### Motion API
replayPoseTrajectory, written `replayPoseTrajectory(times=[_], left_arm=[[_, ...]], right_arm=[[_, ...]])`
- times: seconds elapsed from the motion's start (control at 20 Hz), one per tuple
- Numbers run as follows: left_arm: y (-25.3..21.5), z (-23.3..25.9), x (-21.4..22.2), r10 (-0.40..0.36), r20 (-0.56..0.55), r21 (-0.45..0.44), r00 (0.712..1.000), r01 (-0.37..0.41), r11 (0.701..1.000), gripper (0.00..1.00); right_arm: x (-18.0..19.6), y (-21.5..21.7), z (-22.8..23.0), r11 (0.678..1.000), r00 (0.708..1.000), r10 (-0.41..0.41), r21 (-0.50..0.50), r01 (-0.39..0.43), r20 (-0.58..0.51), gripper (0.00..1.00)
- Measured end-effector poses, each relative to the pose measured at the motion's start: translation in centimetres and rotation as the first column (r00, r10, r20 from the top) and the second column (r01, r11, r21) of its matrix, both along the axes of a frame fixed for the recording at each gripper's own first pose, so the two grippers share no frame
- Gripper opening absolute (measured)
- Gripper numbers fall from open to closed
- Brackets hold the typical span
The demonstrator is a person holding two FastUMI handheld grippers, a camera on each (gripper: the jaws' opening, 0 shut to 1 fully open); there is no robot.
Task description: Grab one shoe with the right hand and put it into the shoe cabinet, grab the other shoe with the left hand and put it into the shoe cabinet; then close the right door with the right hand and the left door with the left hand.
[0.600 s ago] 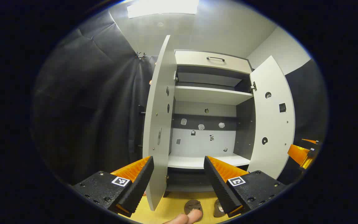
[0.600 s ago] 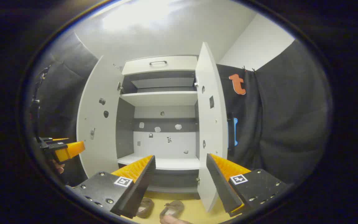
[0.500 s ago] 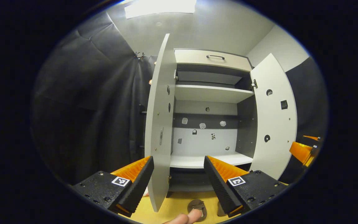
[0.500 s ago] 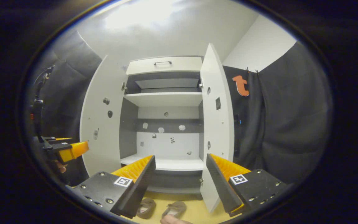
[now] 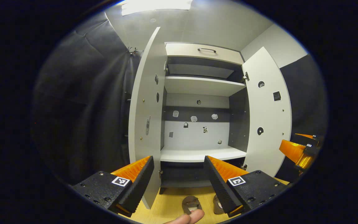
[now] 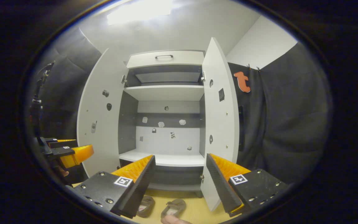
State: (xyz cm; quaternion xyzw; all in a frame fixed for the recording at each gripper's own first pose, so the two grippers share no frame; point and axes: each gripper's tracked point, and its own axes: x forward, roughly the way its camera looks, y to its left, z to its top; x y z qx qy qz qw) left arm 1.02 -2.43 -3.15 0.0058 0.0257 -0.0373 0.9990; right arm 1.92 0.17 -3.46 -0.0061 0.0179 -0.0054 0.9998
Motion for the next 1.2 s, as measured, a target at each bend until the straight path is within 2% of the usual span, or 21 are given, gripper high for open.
replayPoseTrajectory(times=[0.3, 0.4, 0.45, 0.5, 0.55, 0.6, 0.65, 0.8, 0.95, 1.1, 1.15, 1.2], left_arm=[[0.0, -0.4, -0.1, 0.009, 0.002, -0.004, 1.0, -0.009, 1.0, 0.99], [0.0, -0.5, -0.2, 0.012, 0.007, -0.004, 1.0, -0.012, 1.0, 0.99], [0.0, -0.6, -0.4, 0.012, 0.007, -0.005, 1.0, -0.012, 1.0, 0.99], [-0.1, -0.6, -0.5, 0.008, 0.008, -0.008, 1.0, -0.008, 1.0, 0.99], [-0.3, -0.7, -0.7, 0.003, 0.009, -0.009, 1.0, -0.003, 1.0, 0.99], [-0.3, -0.8, -0.8, 0.002, 0.009, -0.006, 1.0, -0.001, 1.0, 0.99], [-0.2, -0.9, -0.8, 0.005, 0.01, -0.004, 1.0, -0.005, 1.0, 0.99], [0.0, -1.2, -1.0, 0.005, 0.011, -0.005, 1.0, -0.005, 1.0, 0.99], [0.2, -2.1, -1.0, 0.003, -0.007, -0.022, 1.0, -0.003, 1.0, 0.99], [0.5, -3.0, -0.8, 0.003, -0.02, -0.015, 1.0, -0.003, 1.0, 0.99], [0.6, -3.3, -0.8, 0.006, -0.024, -0.01, 1.0, -0.006, 1.0, 0.99], [0.6, -3.6, -0.6, 0.007, -0.029, -0.007, 1.0, -0.007, 1.0, 0.99]], right_arm=[[1.1, 0.4, -2.3, 1.0, 0.999, 0.006, -0.012, -0.007, -0.043, 0.98], [1.6, 0.9, -4.8, 1.0, 0.996, 0.016, -0.012, -0.017, -0.089, 0.98], [1.9, 1.1, -6.3, 1.0, 0.993, 0.014, -0.014, -0.016, -0.116, 0.94], [2.2, 1.1, -7.8, 1.0, 0.99, 0.009, -0.016, -0.011, -0.144, 0.98], [2.5, 1.2, -9.5, 1.0, 0.985, 0.01, -0.013, -0.013, -0.174, 0.94], [2.6, 1.6, -11.4, 1.0, 0.978, 0.018, -0.012, -0.021, -0.209, 0.98], [2.8, 2.0, -13.6, 0.999, 0.968, 0.027, -0.011, -0.031, -0.248, 0.98], [3.3, 2.8, -19.6, 0.999, 0.933, 0.04, -0.004, -0.044, -0.357, 0.98], [3.8, 3.5, -25.8, 0.999, 0.883, 0.044, 0.004, -0.047, -0.468, 0.98], [4.0, 3.8, -32.5, 0.999, 0.814, 0.035, 0.008, -0.038, -0.58, 0.99], [3.9, 4.2, -34.8, 0.999, 0.783, 0.046, 0.016, -0.045, -0.62, 0.94], [3.9, 4.5, -36.4, 0.999, 0.759, 0.055, 0.035, -0.042, -0.648, 0.94]])
